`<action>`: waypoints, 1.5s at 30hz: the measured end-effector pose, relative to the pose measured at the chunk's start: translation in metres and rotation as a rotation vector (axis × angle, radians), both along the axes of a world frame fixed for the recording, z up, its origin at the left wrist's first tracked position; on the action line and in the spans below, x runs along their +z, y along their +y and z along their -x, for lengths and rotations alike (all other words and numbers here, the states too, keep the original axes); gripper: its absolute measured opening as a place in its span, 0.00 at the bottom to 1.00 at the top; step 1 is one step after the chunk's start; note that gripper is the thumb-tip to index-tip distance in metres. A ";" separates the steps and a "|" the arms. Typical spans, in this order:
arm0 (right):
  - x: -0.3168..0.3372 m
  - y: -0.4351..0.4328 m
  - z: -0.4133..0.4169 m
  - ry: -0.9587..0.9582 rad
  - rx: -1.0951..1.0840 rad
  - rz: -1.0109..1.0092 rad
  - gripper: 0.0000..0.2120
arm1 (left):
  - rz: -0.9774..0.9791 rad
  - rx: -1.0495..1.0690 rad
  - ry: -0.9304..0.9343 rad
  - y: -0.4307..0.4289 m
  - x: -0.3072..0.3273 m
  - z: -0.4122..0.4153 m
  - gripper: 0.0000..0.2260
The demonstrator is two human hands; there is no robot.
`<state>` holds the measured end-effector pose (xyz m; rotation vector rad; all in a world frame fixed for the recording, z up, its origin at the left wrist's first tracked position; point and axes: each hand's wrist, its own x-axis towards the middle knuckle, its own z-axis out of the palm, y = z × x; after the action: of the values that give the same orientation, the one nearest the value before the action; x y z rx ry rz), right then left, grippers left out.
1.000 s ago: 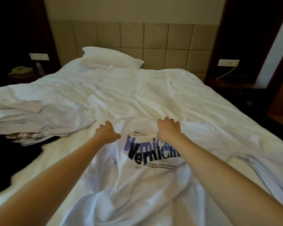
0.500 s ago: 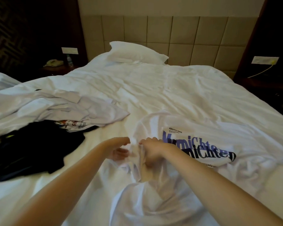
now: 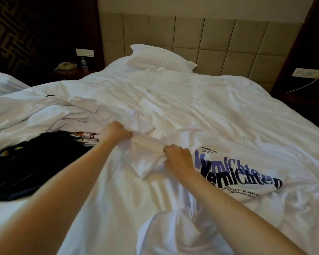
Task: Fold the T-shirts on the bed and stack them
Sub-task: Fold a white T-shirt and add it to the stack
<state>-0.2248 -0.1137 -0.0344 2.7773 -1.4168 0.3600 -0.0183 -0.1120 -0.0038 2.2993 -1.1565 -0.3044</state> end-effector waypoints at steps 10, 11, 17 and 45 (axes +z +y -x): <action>-0.026 0.015 -0.064 -0.159 0.050 -0.258 0.12 | 0.095 0.158 0.838 0.010 -0.052 -0.017 0.23; -0.028 0.015 -0.063 -0.229 0.023 -0.280 0.12 | 0.091 0.176 0.836 0.012 -0.060 -0.018 0.22; -0.028 0.020 -0.066 -0.366 0.038 -0.255 0.13 | 0.230 0.233 0.771 0.012 -0.049 -0.019 0.16; -0.027 0.105 0.033 -0.129 0.042 -0.225 0.21 | 0.289 0.298 0.828 0.135 -0.091 0.065 0.12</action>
<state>-0.2580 -0.0087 -0.0618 3.0160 -1.5153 0.4123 -0.0835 0.0226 -0.0946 1.7580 -0.3996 -0.8126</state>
